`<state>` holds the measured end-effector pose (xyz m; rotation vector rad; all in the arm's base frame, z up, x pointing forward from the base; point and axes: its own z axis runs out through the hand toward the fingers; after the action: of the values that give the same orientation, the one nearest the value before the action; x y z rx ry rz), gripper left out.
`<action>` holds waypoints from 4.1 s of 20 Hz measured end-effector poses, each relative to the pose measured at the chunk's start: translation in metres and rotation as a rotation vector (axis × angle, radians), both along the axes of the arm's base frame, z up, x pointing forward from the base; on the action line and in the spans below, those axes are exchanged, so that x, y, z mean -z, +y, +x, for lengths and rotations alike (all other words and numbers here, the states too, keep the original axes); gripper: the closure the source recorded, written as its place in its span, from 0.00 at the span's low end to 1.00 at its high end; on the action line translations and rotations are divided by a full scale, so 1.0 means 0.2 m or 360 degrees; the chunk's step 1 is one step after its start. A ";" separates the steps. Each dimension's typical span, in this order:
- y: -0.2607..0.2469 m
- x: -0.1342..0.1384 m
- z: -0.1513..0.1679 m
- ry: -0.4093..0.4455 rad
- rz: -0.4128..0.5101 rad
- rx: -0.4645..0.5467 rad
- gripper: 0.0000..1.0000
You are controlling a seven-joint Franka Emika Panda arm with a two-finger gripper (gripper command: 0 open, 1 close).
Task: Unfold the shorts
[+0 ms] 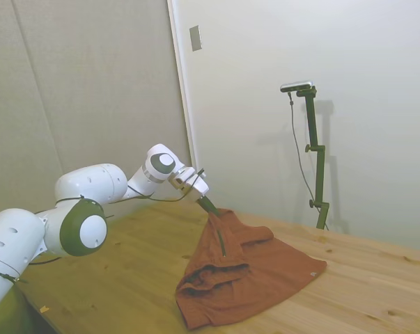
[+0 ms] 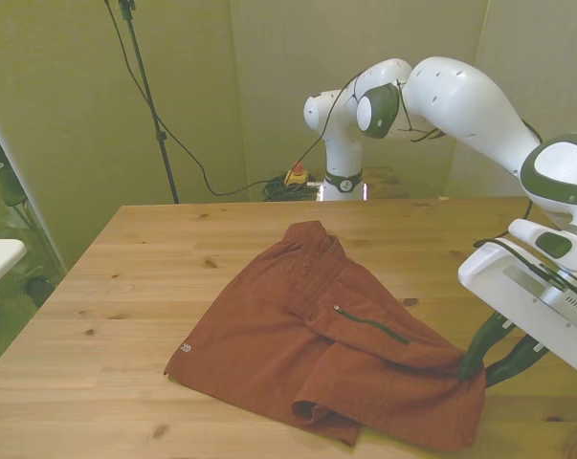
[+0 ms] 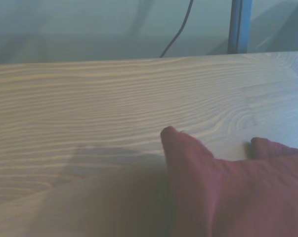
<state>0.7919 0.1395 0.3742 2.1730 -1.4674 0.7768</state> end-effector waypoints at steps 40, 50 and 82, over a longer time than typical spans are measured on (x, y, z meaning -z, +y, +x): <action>-1.20 -0.48 -1.00 0.0236 0.0571 -0.0545 0.00; -1.33 -0.31 -1.21 0.0128 0.0630 -0.0579 0.00; -1.58 0.05 -0.86 0.0274 0.0953 -0.0809 1.00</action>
<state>0.6205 -0.1772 0.3646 3.0451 -1.1652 0.2870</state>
